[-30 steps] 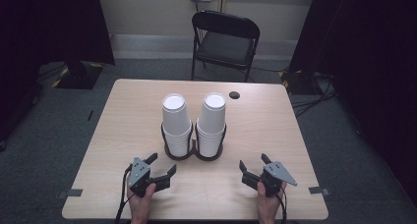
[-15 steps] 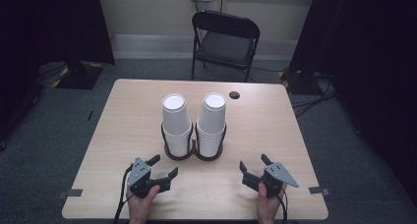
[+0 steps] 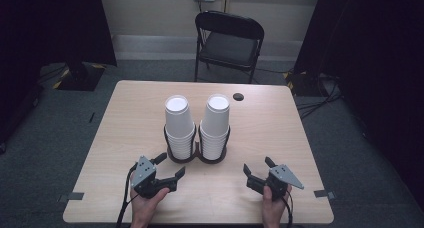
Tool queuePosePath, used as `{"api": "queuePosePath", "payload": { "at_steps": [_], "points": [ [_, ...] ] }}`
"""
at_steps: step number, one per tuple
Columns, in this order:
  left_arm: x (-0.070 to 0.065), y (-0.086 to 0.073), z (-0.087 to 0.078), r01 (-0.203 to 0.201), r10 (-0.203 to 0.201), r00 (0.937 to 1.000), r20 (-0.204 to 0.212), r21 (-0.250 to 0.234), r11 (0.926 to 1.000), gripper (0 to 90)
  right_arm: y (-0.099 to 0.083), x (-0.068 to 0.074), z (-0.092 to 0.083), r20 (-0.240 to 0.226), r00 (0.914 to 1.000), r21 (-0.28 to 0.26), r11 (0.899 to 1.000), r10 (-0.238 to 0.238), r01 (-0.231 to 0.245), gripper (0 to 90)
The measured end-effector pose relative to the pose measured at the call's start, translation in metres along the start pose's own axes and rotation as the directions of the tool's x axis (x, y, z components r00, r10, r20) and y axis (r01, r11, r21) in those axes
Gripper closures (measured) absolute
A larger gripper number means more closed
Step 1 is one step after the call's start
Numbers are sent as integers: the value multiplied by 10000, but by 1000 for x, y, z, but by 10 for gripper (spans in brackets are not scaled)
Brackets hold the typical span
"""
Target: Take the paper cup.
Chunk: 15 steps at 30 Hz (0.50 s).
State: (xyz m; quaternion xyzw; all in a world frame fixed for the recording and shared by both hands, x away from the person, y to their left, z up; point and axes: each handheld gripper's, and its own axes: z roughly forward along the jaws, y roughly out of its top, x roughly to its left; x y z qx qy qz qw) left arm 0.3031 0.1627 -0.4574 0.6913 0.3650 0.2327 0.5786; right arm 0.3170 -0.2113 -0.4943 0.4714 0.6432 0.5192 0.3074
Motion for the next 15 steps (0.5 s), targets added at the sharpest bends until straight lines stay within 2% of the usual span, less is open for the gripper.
{"api": "queuePosePath", "payload": {
  "at_steps": [3,7,10,15],
  "points": [
    [-5,5,1,-305,304,9995,121,65,9995,181,0,0,0,-13,10000,24,10000,-22,22,131],
    [-11,12,3,-523,520,9983,273,119,9986,189,0,0,0,-4,10000,30,10000,1,-1,131],
    [-14,18,6,-475,466,9976,508,151,9988,189,0,0,1,-42,10000,47,10000,1,-1,131],
    [-17,25,10,-672,649,9949,773,272,9974,189,0,-1,1,-34,10000,45,10000,15,-15,131]
  ]
}}
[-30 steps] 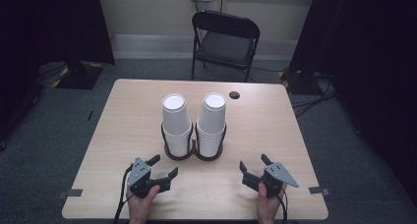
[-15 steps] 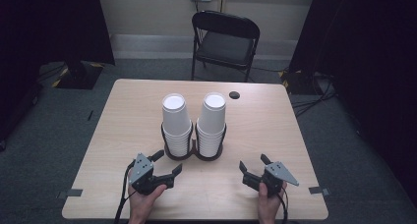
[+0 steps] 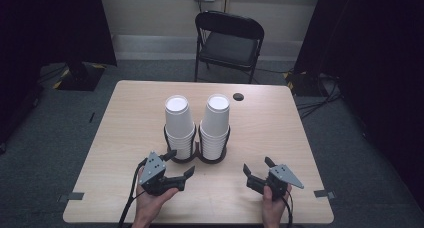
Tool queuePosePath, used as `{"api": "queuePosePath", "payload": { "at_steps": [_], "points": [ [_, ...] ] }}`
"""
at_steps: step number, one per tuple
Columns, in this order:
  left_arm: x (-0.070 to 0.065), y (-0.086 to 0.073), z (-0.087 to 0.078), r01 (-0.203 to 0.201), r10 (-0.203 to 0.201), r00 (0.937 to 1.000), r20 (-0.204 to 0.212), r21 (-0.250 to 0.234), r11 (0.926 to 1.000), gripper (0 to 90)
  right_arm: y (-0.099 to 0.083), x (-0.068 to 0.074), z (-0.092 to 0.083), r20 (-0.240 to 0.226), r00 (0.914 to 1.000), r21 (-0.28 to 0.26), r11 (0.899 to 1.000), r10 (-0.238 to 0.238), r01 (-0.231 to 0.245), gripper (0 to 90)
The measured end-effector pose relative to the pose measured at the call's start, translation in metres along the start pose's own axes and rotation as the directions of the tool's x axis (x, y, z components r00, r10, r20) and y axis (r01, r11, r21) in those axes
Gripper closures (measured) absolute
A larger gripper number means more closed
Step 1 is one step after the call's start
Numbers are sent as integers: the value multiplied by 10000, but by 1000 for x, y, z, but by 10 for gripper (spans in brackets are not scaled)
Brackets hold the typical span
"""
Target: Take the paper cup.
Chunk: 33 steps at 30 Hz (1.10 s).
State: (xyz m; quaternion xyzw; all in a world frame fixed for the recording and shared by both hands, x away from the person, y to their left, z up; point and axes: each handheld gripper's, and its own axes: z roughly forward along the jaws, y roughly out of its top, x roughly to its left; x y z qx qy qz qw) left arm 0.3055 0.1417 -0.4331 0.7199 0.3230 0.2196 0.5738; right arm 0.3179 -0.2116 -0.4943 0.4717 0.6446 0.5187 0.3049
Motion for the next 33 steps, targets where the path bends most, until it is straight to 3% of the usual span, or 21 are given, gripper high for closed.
{"api": "queuePosePath", "payload": {
  "at_steps": [7,13,31,33],
  "points": [
    [-5,14,5,-360,351,9987,382,248,9990,202,0,0,-1,36,9999,-97,9999,110,-110,133],
    [-7,24,10,-428,422,9977,537,92,9990,211,0,-1,-1,28,10000,-95,9999,95,-94,133],
    [-4,50,23,-575,569,9958,720,62,9983,188,0,0,0,-79,10000,-1,10000,-9,9,149],
    [-4,54,25,-626,620,9965,554,100,9980,188,0,0,0,-70,10000,3,10000,-17,17,149]
  ]
}}
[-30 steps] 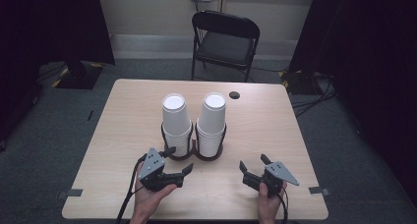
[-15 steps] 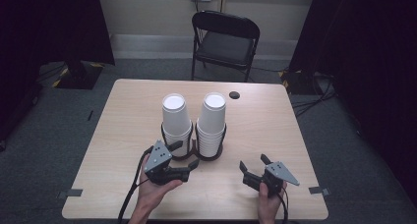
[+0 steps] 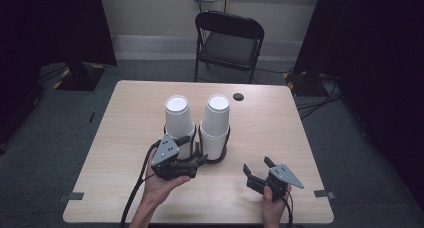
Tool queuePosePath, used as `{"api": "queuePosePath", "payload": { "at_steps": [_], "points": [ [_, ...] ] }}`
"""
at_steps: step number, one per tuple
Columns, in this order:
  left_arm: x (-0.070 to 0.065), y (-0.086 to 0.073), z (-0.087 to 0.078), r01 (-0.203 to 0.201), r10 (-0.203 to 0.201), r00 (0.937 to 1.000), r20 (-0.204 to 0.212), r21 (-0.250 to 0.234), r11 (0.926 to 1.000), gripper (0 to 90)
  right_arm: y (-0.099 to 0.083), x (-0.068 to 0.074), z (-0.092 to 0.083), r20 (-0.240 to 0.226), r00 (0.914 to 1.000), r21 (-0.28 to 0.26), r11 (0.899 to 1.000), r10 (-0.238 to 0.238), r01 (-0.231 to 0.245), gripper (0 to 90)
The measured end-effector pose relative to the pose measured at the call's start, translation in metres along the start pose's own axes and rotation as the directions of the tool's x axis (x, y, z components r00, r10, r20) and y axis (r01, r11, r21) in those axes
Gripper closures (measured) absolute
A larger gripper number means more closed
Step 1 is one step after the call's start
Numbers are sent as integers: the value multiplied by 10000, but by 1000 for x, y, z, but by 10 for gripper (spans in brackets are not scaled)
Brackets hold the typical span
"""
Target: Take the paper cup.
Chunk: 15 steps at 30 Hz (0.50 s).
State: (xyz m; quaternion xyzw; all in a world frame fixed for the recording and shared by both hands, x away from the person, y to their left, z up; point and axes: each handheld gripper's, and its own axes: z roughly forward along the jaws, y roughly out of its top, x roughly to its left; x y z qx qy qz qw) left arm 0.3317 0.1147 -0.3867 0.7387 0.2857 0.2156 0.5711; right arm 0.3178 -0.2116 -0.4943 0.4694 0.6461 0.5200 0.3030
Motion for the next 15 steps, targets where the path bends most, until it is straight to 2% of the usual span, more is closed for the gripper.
{"api": "queuePosePath", "payload": {
  "at_steps": [1,3,11,13,15],
  "points": [
    [1,1,0,-42,42,10000,-48,1,10000,188,0,0,0,-1,10000,-5,10000,-3,3,149],
    [2,4,2,51,-51,9999,136,66,10000,188,0,0,0,-9,10000,-18,10000,-1,1,149],
    [2,19,7,-61,60,9990,444,9,10000,187,0,0,0,-38,10000,-3,10000,0,0,149],
    [1,22,9,-239,236,9988,420,70,9997,185,0,0,0,-43,10000,-7,10000,7,-7,149],
    [2,25,11,-232,228,9989,401,90,9997,184,0,0,0,-45,10000,-13,10000,12,-12,149]
  ]
}}
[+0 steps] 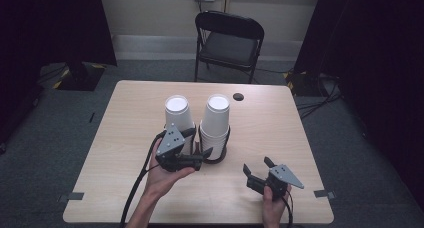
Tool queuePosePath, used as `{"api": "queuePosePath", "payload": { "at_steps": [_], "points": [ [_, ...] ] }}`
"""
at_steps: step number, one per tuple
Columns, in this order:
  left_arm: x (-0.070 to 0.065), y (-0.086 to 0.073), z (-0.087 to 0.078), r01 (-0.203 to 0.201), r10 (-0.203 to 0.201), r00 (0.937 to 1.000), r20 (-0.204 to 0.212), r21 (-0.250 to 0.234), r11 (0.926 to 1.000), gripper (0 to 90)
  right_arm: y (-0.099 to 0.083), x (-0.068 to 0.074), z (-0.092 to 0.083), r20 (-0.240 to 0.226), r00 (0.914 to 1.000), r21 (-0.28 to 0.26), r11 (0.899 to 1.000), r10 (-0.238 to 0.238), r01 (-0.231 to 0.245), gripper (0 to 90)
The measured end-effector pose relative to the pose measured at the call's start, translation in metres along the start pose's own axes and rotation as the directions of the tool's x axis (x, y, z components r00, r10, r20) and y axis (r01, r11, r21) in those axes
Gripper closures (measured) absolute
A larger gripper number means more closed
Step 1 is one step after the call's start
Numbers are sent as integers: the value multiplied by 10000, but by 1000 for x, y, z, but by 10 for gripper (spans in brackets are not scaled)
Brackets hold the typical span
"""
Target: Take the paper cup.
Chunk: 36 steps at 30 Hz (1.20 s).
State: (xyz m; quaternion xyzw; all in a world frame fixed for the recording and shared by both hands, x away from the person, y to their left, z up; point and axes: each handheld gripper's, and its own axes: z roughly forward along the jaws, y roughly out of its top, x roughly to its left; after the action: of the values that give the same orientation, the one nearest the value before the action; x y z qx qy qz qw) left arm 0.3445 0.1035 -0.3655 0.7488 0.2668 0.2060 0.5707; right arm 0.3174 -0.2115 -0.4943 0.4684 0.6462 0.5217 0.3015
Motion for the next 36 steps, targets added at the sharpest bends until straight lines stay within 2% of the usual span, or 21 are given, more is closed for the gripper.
{"api": "queuePosePath", "payload": {
  "at_steps": [2,4,8,11,15,19,22,24,31,34,36],
  "points": [
    [2,3,1,120,-120,9999,-113,5,9999,195,0,0,0,1,10000,-11,10000,1,-1,149],
    [3,6,2,183,-183,9998,16,37,9998,205,0,0,0,26,10000,-28,10000,-6,6,149],
    [3,12,5,-26,25,10000,33,88,10000,205,0,0,0,-32,10000,-1,10000,-25,25,149],
    [4,17,7,-118,120,9996,-249,67,9999,187,0,0,0,-5,10000,-2,10000,-64,64,149],
    [6,22,11,-209,210,9993,-320,44,9998,182,0,2,1,6,9998,105,9998,-174,174,149],
    [10,28,13,-100,100,9999,-104,57,9999,168,0,2,1,-46,9998,89,9998,-177,177,149],
    [11,33,15,-170,170,9998,58,70,9998,178,0,1,1,-77,9999,104,9999,-137,137,149],
    [11,37,17,-261,260,9996,83,59,9996,206,0,1,1,-92,9999,89,9999,-125,126,149],
    [16,53,23,-366,365,9993,-96,-22,9993,192,0,0,0,-118,9999,44,9999,-94,95,149],
    [19,59,27,-262,262,9996,124,38,9996,185,0,0,1,-102,9999,89,10000,-5,6,149],
    [20,62,30,-360,359,9993,143,92,9993,180,0,0,0,-101,9999,62,10000,-29,30,149]
  ]
}}
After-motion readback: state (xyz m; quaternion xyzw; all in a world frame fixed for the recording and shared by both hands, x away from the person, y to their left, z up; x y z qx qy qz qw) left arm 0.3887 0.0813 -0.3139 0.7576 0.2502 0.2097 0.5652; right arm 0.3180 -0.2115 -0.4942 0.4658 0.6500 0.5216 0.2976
